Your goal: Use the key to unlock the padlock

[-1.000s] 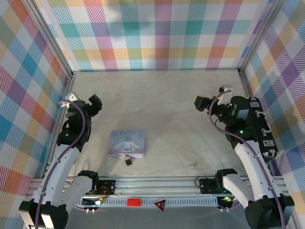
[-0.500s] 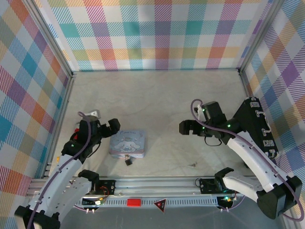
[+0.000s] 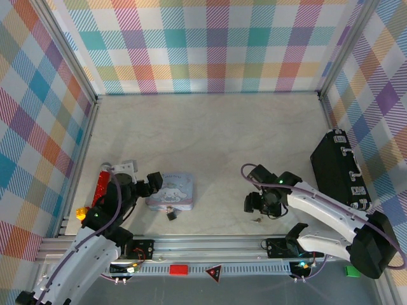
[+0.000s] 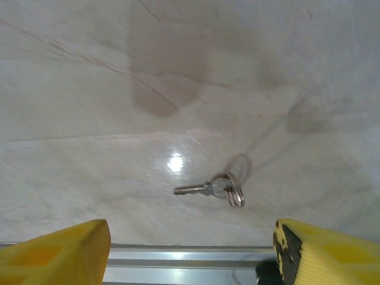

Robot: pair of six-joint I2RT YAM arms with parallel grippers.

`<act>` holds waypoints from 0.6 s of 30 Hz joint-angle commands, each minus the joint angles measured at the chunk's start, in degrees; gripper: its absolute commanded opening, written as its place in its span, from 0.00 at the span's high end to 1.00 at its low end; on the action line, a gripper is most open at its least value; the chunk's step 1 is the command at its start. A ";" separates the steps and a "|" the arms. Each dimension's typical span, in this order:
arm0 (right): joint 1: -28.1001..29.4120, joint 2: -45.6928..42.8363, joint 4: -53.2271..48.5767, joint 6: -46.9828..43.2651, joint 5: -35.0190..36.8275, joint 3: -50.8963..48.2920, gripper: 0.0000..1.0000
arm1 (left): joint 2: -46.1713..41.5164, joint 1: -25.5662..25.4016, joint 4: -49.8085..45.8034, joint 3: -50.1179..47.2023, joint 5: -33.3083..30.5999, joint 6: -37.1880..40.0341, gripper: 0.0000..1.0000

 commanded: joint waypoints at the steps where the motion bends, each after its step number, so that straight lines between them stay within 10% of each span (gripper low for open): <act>1: 2.97 3.24 -0.83 7.17 2.20 -0.82 0.30 | -0.47 -0.41 1.27 -0.35 -1.86 0.66 0.00; 18: 4.38 7.56 4.40 10.32 3.95 -5.25 0.71 | -0.73 -0.40 1.92 -0.32 -0.54 0.69 0.00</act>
